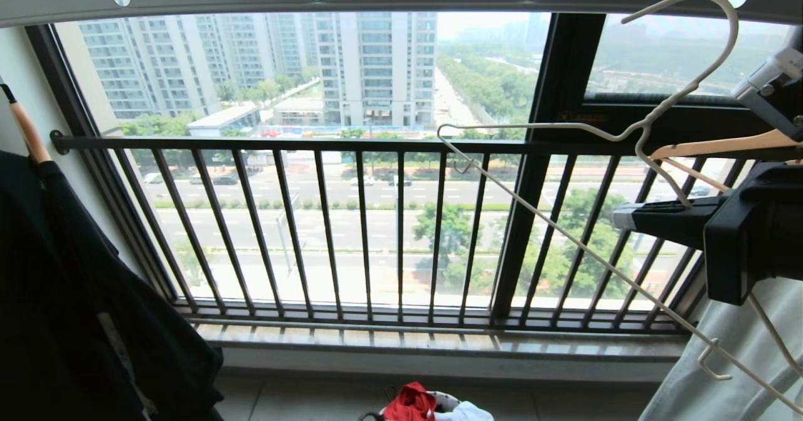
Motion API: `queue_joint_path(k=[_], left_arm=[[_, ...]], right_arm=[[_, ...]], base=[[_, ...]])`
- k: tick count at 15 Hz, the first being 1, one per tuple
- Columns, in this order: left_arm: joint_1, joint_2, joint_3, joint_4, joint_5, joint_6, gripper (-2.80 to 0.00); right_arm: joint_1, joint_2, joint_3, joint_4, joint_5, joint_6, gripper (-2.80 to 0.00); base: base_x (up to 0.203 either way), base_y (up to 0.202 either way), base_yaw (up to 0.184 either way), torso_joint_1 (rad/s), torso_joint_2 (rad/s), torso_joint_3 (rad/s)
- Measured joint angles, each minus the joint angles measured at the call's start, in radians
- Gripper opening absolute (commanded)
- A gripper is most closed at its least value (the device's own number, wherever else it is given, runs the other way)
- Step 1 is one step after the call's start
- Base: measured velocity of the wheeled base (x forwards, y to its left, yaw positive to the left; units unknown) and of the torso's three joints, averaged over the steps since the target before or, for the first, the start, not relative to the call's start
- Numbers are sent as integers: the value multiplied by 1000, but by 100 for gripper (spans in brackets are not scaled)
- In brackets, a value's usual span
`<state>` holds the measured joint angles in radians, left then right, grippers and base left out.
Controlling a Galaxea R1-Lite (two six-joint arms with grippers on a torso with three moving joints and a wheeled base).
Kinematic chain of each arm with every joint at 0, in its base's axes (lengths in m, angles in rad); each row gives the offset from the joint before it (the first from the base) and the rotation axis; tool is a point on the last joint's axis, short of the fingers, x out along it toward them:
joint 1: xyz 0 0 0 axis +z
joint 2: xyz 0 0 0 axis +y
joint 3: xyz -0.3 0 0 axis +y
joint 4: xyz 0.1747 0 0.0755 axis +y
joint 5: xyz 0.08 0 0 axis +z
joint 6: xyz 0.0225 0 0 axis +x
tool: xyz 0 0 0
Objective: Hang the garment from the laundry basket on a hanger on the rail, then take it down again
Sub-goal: Pick up the clothes rack on the clothesline
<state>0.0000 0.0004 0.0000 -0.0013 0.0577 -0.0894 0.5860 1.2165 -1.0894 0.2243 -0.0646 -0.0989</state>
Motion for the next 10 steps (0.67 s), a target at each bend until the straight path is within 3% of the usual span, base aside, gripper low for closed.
queue_joint_path(k=[5,8,10], left_arm=[[0,0,0,0,0,0,-280],[0,0,0,0,0,0,-280],[0,0,0,0,0,0,-280]], right_arm=[[-69,-14,159,-102,262,-17,-280],[-126,40,199,-158,409,-102,-280],[-143,77,202,-166,473,-114,-280]], base=[[0,0,0,0,0,0],[0,0,0,0,0,0],[0,0,0,0,0,0]])
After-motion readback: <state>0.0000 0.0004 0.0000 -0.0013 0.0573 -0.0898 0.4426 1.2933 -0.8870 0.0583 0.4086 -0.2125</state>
